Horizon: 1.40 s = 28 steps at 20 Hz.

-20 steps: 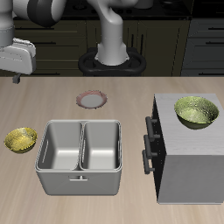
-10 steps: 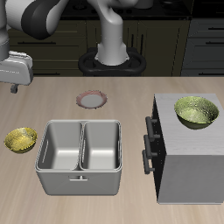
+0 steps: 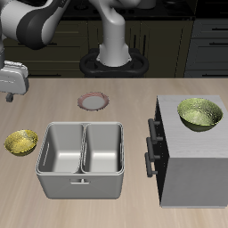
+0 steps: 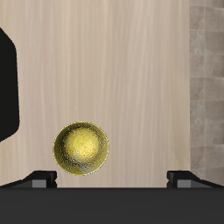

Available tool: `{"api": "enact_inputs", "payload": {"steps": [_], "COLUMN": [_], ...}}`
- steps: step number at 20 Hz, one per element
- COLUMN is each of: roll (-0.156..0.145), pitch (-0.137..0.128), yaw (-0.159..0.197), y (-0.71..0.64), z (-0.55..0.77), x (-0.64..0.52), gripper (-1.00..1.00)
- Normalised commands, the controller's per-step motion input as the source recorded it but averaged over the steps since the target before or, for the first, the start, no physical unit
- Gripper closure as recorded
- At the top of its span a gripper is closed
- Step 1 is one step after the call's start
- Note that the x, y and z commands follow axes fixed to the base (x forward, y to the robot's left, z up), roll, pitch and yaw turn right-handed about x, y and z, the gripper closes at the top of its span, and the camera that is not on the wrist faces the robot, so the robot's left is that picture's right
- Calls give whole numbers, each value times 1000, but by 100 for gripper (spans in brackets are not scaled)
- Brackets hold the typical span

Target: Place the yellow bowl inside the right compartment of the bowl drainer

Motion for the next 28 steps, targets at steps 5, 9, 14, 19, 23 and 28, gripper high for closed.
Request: {"api": "enact_inputs", "payload": {"steps": [5,9,14,19,23,28], "roll": [-4,5,17,-9,-16,-7], "pitch": [24,54,58,60,64,29], "yaw": [-45,-26,0,2,-4,-22], "y": [-48,16,69,-16,-126,-85], "z": [-392,-465,-413,-387,-502,-231], "x": [136,142,94,-24,-167,-146], "gripper": [-100,-100,-100,-100,-100,-100]}}
